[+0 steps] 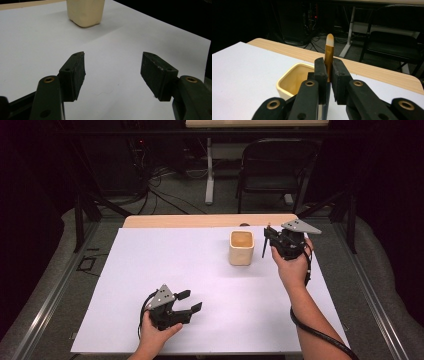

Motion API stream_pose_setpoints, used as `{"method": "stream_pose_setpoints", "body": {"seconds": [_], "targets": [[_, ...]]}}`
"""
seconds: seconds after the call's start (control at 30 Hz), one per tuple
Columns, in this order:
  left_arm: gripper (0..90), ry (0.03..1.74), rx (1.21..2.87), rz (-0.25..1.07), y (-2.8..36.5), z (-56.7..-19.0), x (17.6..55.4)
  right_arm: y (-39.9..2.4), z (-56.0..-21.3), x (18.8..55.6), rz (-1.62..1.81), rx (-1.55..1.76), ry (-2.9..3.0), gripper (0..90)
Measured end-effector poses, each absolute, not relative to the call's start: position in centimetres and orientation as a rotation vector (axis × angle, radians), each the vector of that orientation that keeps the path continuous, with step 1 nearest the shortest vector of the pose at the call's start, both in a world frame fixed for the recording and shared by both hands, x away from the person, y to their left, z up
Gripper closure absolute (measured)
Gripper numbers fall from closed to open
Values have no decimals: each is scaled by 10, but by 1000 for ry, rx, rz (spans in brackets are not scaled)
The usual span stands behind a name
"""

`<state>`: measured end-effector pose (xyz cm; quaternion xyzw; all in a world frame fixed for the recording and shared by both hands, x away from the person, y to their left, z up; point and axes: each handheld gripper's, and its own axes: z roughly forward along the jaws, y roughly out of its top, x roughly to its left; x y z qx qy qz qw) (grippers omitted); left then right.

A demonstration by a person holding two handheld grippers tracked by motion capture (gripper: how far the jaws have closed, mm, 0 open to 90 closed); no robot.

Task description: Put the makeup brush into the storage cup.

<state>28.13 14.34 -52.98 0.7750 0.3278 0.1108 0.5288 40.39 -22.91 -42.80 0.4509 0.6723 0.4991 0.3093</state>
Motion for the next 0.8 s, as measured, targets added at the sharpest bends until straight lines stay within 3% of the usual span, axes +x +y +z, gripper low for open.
{"method": "stream_pose_setpoints", "body": {"seconds": [0.8], "targets": [[364,782,1845,255,144,-530,282,-223,-414,423,1314,1209,1756,834]]}}
